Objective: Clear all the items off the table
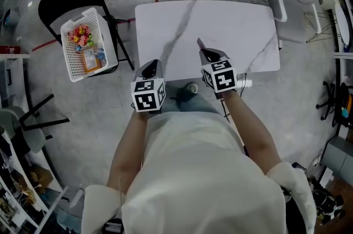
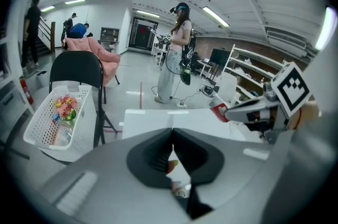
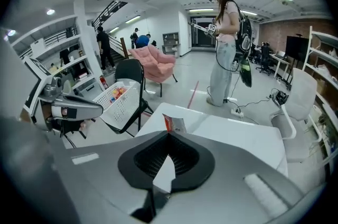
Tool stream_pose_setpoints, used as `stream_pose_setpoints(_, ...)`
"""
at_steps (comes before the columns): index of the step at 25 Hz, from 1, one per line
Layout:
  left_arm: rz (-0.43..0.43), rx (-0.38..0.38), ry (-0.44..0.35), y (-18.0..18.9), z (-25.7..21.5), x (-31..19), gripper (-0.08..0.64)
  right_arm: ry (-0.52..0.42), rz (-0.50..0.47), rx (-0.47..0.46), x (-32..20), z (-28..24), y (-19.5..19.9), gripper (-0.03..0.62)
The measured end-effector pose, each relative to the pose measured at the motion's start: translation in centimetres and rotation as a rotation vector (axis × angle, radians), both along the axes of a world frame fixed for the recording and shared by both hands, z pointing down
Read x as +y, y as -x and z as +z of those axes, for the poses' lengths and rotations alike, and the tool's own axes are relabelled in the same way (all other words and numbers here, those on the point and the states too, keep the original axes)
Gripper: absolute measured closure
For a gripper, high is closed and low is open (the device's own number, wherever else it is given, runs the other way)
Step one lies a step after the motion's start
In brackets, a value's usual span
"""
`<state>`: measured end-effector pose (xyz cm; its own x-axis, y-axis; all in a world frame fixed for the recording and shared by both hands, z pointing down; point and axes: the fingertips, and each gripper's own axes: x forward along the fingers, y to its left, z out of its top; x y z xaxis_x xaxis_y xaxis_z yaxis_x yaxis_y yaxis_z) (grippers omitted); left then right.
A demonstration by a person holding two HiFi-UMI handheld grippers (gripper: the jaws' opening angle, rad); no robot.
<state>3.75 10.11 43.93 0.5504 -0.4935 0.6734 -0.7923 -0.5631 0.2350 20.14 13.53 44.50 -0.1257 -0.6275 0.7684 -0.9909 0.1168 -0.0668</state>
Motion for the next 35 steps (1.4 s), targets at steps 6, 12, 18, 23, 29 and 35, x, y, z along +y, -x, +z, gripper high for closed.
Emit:
stream_pose_setpoints(6, -0.087, 0.004, -0.001, 5.7, -0.4, -2.5, 0.551, -0.005, -0.083, -0.003, -3.8, -0.6, 5.8, 0.593)
stream_pose_setpoints(12, -0.175, 0.013, 0.001, 10.7, -0.6, -4.9, 0.551, -0.003, -0.171, 0.001, -7.3, -0.8, 10.9, 0.594)
stream_pose_setpoints(18, -0.249, 0.012, -0.001, 15.8, -0.7, -6.6, 0.551, -0.002, -0.245, -0.006, -10.3, -0.7, 16.5, 0.593)
stream_pose_setpoints(23, -0.311, 0.007, 0.003, 19.8, -0.4, -7.9, 0.551, -0.006, -0.307, -0.016, -12.7, -0.7, 20.9, 0.593)
stream_pose_setpoints(29, -0.371, 0.01, 0.015, 23.4, 0.1, -9.1, 0.551, -0.006, -0.374, -0.025, -15.1, -0.6, 25.6, 0.593)
stream_pose_setpoints(35, -0.41, 0.013, 0.028, 26.4, 0.4, -10.0, 0.551, -0.002, -0.434, -0.037, -17.3, -0.5, 30.2, 0.594)
